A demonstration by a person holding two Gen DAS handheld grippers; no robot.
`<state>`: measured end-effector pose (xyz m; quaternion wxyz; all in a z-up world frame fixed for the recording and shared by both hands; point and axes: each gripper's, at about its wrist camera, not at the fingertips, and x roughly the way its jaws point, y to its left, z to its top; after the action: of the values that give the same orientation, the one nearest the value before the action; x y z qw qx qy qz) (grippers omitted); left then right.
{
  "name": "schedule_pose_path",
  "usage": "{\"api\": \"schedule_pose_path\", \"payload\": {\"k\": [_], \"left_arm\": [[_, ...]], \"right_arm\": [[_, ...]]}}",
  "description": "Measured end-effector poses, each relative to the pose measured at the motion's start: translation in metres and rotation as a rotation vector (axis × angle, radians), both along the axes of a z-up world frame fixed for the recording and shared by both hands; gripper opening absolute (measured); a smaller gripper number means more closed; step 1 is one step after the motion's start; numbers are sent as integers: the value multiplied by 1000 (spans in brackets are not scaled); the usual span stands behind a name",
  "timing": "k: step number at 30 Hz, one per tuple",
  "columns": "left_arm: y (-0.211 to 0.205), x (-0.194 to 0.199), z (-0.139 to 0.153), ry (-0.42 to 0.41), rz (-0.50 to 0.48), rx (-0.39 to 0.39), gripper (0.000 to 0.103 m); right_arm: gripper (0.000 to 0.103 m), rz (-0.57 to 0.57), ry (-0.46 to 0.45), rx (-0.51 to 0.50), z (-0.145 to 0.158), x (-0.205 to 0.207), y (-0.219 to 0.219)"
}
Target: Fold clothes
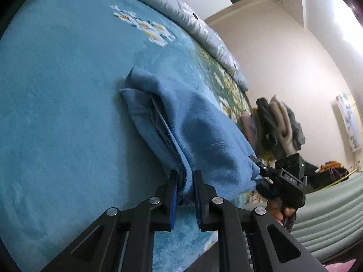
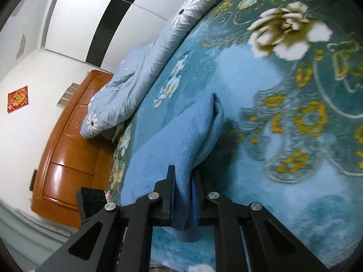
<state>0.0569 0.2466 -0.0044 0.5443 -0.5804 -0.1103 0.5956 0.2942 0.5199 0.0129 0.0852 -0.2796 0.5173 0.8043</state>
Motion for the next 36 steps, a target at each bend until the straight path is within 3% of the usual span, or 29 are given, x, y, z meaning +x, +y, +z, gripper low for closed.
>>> {"api": "schedule_pose_path", "payload": {"k": [3,5,7,9,13,16,21,25,36], "left_arm": [[0,-2,-1,-2,18,-15,18],[-5,-4,6,31,46,-10,27],[-10,-7,14,63,75,-5,47],[-13,-10,21,88,103,6,55],[6,-12,37,126,117,28,60],[30,-4,49,199,91,24,61],[59,11,40,370,116,-145,61],[49,7,12,428,136,-286,63],[27,-10,-11,107,70,-144,63]], "right_arm": [[12,-4,-49,-4,-12,-1,-2],[12,-3,-75,11,-17,-1,-3],[14,-4,-84,7,-21,1,-2],[15,-4,-82,-4,-24,2,1],[16,-4,-92,7,-26,2,-1],[16,-5,-90,4,-27,4,-1],[17,-3,-91,5,-27,5,-1],[20,5,-99,25,-26,6,-1],[24,2,-98,58,-22,8,0]]}}
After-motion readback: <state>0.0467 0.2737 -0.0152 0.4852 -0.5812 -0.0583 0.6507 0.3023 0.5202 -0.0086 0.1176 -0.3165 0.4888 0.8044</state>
